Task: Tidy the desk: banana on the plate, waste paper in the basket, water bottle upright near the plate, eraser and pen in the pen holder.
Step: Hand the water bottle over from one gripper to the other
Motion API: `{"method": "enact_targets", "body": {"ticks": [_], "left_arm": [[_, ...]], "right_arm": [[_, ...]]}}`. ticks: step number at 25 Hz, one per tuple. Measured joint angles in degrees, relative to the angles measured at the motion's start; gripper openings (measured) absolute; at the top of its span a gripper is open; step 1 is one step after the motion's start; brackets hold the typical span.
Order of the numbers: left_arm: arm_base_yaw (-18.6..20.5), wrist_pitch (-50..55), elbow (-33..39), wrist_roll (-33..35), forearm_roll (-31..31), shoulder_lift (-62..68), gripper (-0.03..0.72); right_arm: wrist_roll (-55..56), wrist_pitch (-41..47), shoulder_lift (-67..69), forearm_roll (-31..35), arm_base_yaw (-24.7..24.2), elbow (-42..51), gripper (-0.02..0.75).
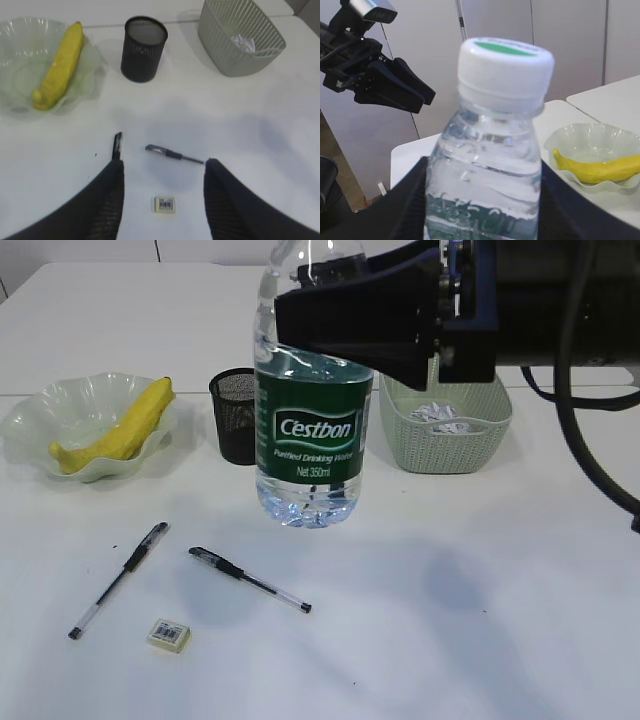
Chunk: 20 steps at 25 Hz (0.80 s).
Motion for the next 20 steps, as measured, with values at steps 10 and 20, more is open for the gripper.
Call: {"method": "enact_targets", "body": {"ticks": [10, 20], "left_arm": [[0.00, -6.10, 0.00, -0.26, 16.46, 0.00, 0.367], [0.00, -31.13, 7.76, -5.11, 20.42, 0.00, 0.361]], "right_arm": [[-0.04, 0.00, 0.00, 0.00, 0.00, -0.03, 0.382], [-0.13, -0.43, 0.00, 0.00, 0.00, -0.12, 0.382]]}}
